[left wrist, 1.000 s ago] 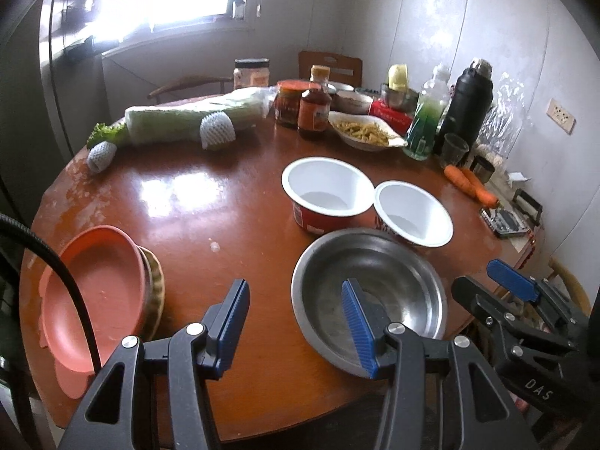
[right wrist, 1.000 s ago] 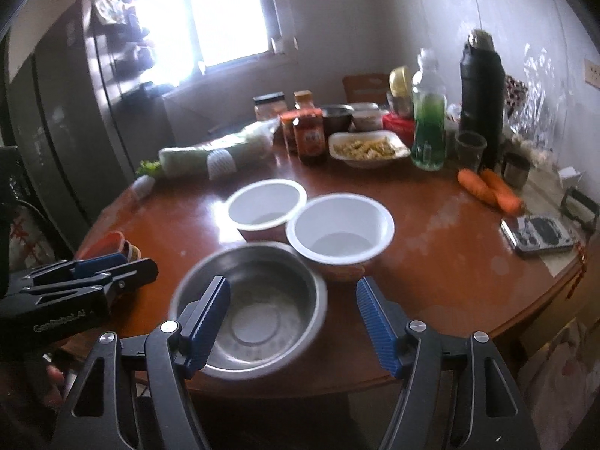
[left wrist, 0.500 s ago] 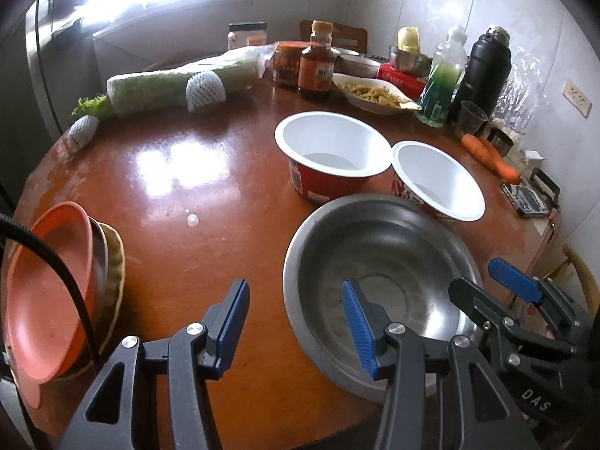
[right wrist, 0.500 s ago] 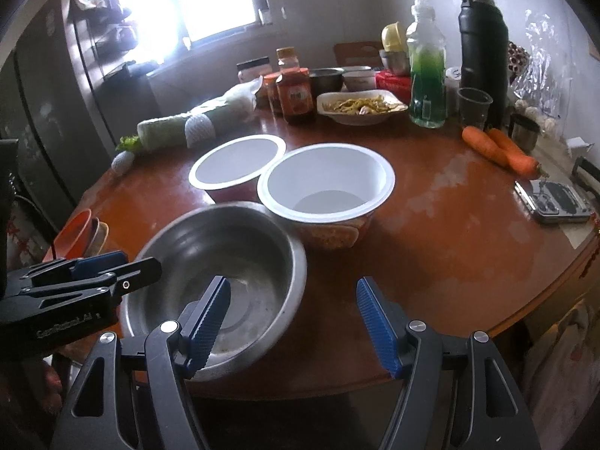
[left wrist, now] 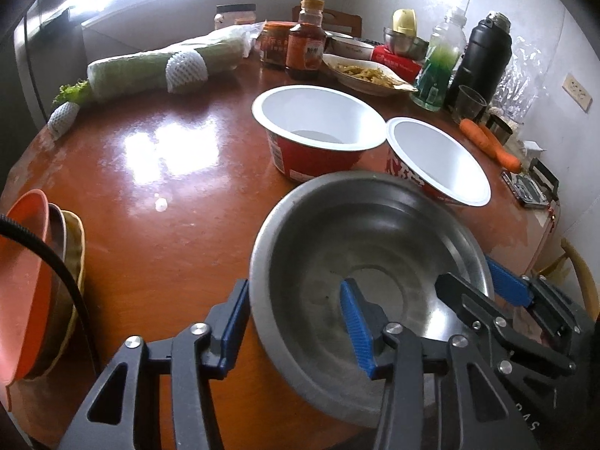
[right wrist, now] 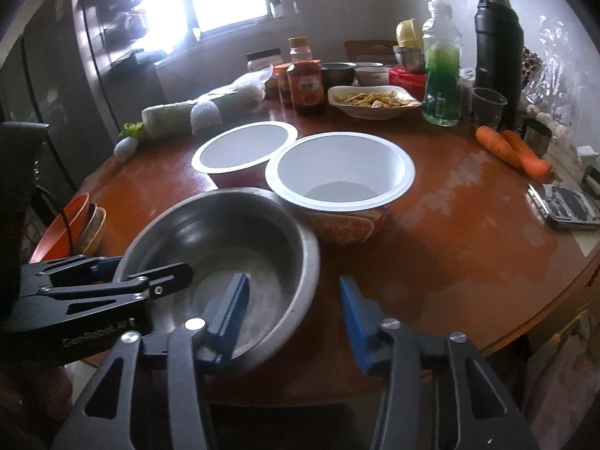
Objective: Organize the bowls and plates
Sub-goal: 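Grasp the steel bowl rim with both grippers and lift it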
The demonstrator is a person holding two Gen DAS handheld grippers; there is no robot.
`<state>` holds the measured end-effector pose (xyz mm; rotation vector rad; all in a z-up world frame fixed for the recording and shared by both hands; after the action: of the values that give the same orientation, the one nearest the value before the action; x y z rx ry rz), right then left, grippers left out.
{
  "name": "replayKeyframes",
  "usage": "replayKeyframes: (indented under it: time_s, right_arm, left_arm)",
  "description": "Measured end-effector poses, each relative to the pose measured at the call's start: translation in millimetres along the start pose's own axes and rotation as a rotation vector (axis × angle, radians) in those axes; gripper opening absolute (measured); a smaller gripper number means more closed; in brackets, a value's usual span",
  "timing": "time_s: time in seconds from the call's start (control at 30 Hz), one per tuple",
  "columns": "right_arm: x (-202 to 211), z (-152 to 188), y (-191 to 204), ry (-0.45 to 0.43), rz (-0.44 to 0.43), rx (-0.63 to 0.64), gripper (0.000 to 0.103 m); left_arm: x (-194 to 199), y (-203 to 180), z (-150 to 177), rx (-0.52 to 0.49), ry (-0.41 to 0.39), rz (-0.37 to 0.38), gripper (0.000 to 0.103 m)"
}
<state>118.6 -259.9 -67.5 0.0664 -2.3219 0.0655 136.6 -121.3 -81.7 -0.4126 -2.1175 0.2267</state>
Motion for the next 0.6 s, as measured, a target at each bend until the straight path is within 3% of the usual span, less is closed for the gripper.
replayKeyframes:
  time_s: [0.07,0.6]
  right_arm:
    - [0,0,3,-0.001,-0.014,0.007,0.041]
    - [8,1,42,-0.011,-0.055,0.076,0.039]
  left_arm:
    - [-2,-1,1,-0.001,0.007,0.02,0.038]
    - [24,25,15,0.009,-0.018,-0.05,0.038]
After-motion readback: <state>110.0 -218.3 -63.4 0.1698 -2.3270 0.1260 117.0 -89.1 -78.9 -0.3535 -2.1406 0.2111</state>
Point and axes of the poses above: each gripper's, at about its wrist camera, not at the fingertips, and x roughly against the way its jaws point, y to its left, z to its underside, the point moved 4 cm from there along -x, roughly the way its jaws point, and after that the axes turned 14 degrees about z, right-handed, at the moved point
